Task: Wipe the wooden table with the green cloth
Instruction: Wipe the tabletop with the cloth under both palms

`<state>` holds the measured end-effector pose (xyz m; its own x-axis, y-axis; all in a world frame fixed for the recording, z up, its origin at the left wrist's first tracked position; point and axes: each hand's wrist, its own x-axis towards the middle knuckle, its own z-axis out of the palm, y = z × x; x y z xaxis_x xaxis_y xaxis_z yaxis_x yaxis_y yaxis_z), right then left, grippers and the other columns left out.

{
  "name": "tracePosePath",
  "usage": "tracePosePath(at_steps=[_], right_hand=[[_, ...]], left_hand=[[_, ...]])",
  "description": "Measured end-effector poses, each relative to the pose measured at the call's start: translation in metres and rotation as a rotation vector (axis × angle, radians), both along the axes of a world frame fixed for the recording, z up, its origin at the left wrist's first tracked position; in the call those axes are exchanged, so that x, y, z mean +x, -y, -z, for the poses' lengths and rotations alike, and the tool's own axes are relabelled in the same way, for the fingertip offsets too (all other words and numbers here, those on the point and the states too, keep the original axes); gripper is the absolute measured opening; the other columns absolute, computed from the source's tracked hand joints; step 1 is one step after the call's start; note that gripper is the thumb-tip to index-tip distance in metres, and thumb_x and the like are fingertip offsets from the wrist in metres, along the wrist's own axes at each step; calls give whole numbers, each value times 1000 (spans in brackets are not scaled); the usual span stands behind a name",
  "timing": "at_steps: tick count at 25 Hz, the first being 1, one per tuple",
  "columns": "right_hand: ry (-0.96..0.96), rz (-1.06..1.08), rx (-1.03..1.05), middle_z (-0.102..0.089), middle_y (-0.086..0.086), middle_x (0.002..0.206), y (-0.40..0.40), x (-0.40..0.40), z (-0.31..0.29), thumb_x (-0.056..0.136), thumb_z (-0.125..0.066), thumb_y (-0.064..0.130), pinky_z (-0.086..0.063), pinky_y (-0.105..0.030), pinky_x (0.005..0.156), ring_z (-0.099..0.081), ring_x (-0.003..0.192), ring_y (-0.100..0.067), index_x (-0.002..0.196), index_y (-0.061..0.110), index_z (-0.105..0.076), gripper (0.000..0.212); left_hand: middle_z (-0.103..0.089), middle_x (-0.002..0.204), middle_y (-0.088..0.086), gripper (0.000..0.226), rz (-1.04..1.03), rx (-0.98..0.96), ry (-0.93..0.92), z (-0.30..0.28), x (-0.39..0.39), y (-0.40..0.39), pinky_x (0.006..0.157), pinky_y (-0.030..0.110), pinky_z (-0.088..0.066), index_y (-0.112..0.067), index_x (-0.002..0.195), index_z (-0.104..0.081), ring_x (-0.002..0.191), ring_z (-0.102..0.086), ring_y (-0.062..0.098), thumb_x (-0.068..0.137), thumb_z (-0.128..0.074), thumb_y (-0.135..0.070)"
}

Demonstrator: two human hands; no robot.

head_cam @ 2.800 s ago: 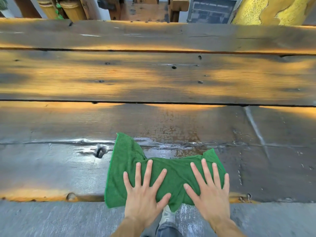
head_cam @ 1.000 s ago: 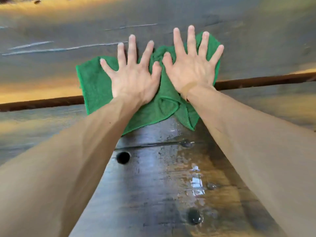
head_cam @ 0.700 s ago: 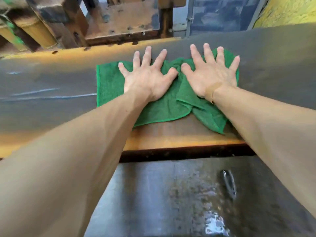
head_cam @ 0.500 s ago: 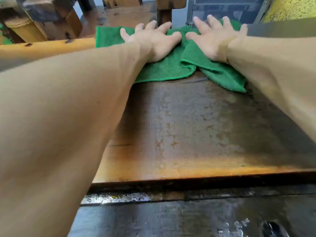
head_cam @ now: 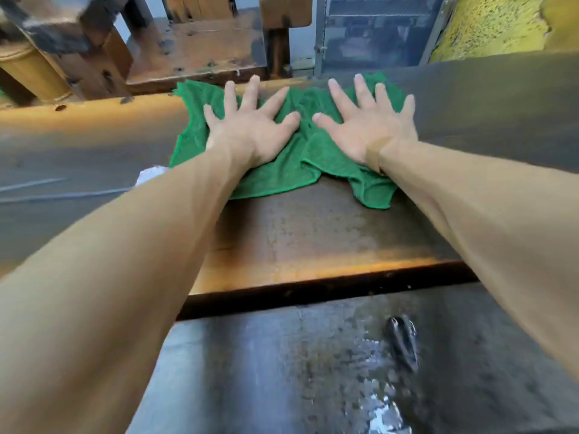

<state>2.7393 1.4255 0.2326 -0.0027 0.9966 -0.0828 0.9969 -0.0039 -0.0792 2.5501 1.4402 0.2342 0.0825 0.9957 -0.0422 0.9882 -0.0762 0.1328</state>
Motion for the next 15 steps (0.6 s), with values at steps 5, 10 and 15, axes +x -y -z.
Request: tracePosePath(at_steps=[5,10,15], right_hand=[[5,-53,-48,17,7,168,134,23,-11,88,-5,84,5,-67,118,11,155,-27,154,55,10,74],[7,-58,-82,18,7,168,270,33,-9,88,-4,83,8,-65,118,17,154,-30,154,53,12,75],[-6,-98,-133,24,7,165,394,33,-16,86,-5,83,13,-65,117,24,152,-30,153,51,18,78]], left_hand=[[23,167,-2,68,8,-25,-51,-4,5,138,116,71,3,-58,151,14,153,13,43,93,-15,-78],[26,166,3,69,2,-73,-105,-2,13,274,118,68,2,-57,152,13,154,12,40,90,-4,-79],[22,167,-2,73,40,-119,-114,-8,27,412,118,65,6,-57,150,19,153,17,36,81,8,-77]])
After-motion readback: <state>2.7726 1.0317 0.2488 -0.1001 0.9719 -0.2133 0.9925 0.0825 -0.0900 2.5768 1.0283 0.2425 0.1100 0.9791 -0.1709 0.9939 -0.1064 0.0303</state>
